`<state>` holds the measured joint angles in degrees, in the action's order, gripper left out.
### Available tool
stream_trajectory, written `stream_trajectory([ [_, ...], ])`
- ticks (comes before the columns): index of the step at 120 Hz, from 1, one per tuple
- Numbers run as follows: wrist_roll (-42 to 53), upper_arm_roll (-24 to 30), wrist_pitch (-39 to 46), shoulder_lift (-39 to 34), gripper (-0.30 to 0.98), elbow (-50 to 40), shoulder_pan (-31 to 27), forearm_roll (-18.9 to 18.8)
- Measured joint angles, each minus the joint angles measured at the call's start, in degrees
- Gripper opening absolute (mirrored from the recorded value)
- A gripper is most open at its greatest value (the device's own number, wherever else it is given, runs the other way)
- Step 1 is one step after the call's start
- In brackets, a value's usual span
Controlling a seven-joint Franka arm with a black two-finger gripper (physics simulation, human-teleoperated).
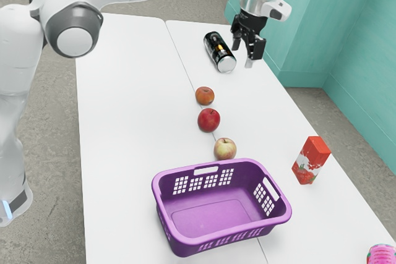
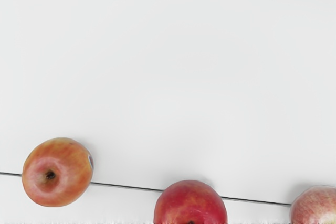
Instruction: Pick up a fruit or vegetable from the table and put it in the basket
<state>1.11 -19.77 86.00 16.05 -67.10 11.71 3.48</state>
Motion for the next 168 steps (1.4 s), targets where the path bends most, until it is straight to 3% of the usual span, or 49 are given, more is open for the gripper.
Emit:
stream_trajectory([
  [76,1.2,0.6,-0.9,-0.2,0.69,0.3,0.2,0.7],
  [126,1.0,14.6,1.1,0.9,0.69,0.1,0.7,0.7],
  [158,1.2,15.4,-3.3,0.1,0.69,-1.7,1.8,0.0],
  [168,1.2,15.5,-2.7,1.3,0.69,-6.2,1.8,0.1],
])
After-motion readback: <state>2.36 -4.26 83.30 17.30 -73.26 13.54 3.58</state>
